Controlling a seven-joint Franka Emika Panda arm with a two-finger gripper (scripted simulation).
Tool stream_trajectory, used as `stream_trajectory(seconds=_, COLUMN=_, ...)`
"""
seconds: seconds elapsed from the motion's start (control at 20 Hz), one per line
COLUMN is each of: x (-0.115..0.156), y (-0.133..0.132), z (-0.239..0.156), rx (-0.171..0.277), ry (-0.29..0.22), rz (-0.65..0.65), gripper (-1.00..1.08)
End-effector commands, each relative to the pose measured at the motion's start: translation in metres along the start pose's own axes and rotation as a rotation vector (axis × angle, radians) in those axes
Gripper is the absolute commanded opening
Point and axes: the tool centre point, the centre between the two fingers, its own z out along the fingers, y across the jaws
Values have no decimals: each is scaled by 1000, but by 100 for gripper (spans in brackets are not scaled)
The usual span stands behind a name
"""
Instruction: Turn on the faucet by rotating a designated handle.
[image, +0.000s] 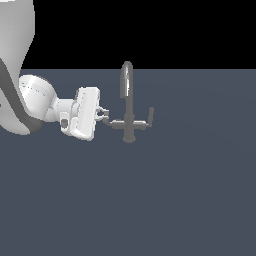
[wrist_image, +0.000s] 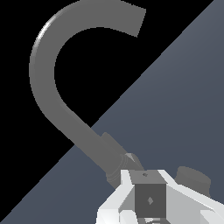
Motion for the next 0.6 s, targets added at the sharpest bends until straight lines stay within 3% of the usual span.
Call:
stream_trajectory(seconds=0.0, x=4, y=17, z=-1, rx=1, ry=7, rz=-19, gripper=-100)
stream_trajectory(seconds=0.1, x=3, y=4, z=0, rx=-1, ry=2, rz=1, gripper=-100)
stream_trajectory(seconds=0.55, x=-16, y=64, z=1, rx=1, ry=7, rz=-18, gripper=-100)
